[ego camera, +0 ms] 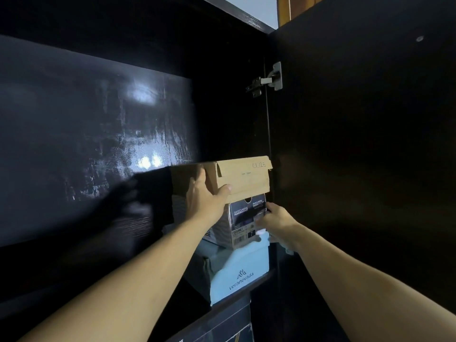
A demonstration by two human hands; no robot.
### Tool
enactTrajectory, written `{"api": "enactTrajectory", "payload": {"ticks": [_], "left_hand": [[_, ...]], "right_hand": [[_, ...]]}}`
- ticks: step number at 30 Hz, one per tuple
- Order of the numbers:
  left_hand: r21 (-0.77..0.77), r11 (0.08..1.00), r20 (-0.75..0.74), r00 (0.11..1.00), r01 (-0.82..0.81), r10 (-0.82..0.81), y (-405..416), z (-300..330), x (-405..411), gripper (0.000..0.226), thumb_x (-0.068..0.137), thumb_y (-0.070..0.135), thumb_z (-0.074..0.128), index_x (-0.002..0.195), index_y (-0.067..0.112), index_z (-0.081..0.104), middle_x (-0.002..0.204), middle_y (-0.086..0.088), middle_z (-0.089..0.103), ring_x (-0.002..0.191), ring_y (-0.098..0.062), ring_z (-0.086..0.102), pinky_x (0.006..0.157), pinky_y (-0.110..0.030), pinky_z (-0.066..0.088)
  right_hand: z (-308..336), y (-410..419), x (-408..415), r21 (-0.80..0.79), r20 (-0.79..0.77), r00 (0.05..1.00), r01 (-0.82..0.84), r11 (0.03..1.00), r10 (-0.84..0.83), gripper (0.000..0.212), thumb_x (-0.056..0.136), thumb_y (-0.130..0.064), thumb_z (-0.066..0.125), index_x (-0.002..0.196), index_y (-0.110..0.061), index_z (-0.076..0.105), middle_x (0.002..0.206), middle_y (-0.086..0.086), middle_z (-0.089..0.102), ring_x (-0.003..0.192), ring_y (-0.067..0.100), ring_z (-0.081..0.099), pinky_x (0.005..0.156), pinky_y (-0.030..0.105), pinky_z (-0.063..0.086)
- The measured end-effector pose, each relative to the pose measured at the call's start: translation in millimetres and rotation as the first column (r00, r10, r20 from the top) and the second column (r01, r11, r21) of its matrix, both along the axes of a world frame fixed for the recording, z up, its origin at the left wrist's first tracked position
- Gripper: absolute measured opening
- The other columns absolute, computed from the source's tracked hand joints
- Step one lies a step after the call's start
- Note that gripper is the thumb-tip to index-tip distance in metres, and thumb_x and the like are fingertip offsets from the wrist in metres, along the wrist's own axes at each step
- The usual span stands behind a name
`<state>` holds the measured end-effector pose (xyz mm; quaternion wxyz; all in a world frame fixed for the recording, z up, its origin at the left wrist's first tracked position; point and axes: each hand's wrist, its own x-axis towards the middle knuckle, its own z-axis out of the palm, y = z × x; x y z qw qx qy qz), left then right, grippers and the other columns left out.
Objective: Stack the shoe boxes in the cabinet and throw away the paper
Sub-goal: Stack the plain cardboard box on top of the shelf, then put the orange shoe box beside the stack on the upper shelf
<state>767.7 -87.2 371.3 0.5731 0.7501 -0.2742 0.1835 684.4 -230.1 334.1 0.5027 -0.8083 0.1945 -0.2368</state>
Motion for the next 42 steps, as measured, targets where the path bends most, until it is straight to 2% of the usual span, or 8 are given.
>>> {"api": "enactTrajectory", "payload": {"ticks": [6,10,15,21,24,31,37,42], "left_hand": [[-0.004,1.0,0.047,0.999,-0.022,0.023,7.4,-3.5,-1.1,0.087,0.082,0.028,0.073,0.153,0.029,0.022,0.139,-0.001,0.05,0.127,-0.022,0.047,0.106,-0.036,0.041],[0.0,0.999,0.023,0.999,-0.04,0.04,7.4,-2.3,-2.7,0.089,0.082,0.028,0.075,0.153,0.027,0.021,0.138,-0.001,0.052,0.124,-0.021,0.05,0.103,-0.03,0.042],[0.016,0.994,0.006,0.994,-0.109,0.109,-0.8,-4.5,-5.4,0.085,0.079,0.032,0.076,0.149,0.022,0.03,0.129,-0.002,0.059,0.111,-0.021,0.055,0.083,-0.022,0.041],[0.075,0.981,-0.074,0.98,-0.18,0.185,-3.3,-14.8,-14.6,0.086,0.071,0.04,0.08,0.137,0.007,0.038,0.119,-0.006,0.064,0.109,-0.028,0.06,0.078,-0.032,0.049],[0.119,0.976,-0.1,0.976,-0.181,0.193,0.4,-14.2,-32.7,0.082,0.074,0.037,0.079,0.137,0.006,0.036,0.119,-0.006,0.063,0.109,-0.027,0.059,0.07,-0.028,0.041],[0.196,0.967,0.014,0.987,-0.163,0.163,0.2,-20.9,-99.2,0.062,0.066,0.04,0.07,0.119,0.022,0.041,0.12,0.0,0.06,0.109,-0.027,0.056,0.083,-0.046,0.053],[0.443,0.881,-0.053,0.986,0.166,-0.159,-33.9,-34.8,-188.1,0.061,0.078,0.038,0.074,0.13,0.015,0.053,0.126,-0.004,0.059,0.112,-0.025,0.057,0.088,-0.034,0.049],[0.64,0.573,-0.246,0.843,0.512,-0.478,-70.9,-64.3,-272.4,0.056,0.071,0.046,0.079,0.118,0.022,0.06,0.115,0.002,0.063,0.102,-0.017,0.06,0.091,-0.037,0.052]], "right_hand": [[-8.3,5.2,6.8,-0.082,0.062,0.995,-0.072,0.994,0.077,0.02,0.088,-0.003,0.051,0.105,-0.01,0.059,0.106,0.011,0.069,0.088,0.018,0.062,0.064,0.028,0.049],[-10.7,4.0,12.7,-0.131,0.017,0.995,-0.098,0.987,0.101,0.03,0.084,-0.003,0.051,0.112,-0.012,0.053,0.109,0.013,0.067,0.099,0.023,0.064,0.077,0.034,0.055],[-8.6,-1.0,6.7,-0.13,-0.066,0.986,-0.158,0.979,0.15,0.047,0.086,0.002,0.05,0.13,-0.014,0.041,0.117,0.01,0.062,0.093,0.009,0.058,0.059,0.013,0.049],[-10.6,-5.6,-7.4,-0.186,-0.071,0.995,-0.08,0.979,0.068,0.049,0.086,-0.011,0.057,0.134,-0.019,0.048,0.129,0.007,0.06,0.097,0.022,0.064,0.059,0.023,0.047],[-2.5,-6.4,-35.0,-0.191,-0.078,0.997,-0.011,0.982,-0.004,0.063,0.09,-0.008,0.058,0.148,-0.014,0.034,0.142,0.012,0.048,0.111,0.026,0.061,0.081,0.033,0.057],[20.4,-6.8,-138.3,-0.227,-0.096,0.991,0.066,0.972,-0.09,0.047,0.092,-0.016,0.061,0.137,-0.01,0.049,0.107,0.012,0.066,0.097,0.025,0.066,0.075,0.038,0.06],[19.6,-18.9,-253.6,-0.304,-0.152,0.967,0.152,0.941,-0.205,0.039,0.092,-0.019,0.063,0.129,-0.008,0.057,0.106,0.01,0.068,0.09,0.018,0.07,0.073,0.037,0.062],[-6.7,-39.9,-356.3,-0.344,-0.237,0.909,0.253,0.904,-0.344,0.029,0.089,-0.021,0.067,0.115,-0.008,0.064,0.104,0.007,0.069,0.088,0.018,0.07,0.074,0.038,0.062]]}}
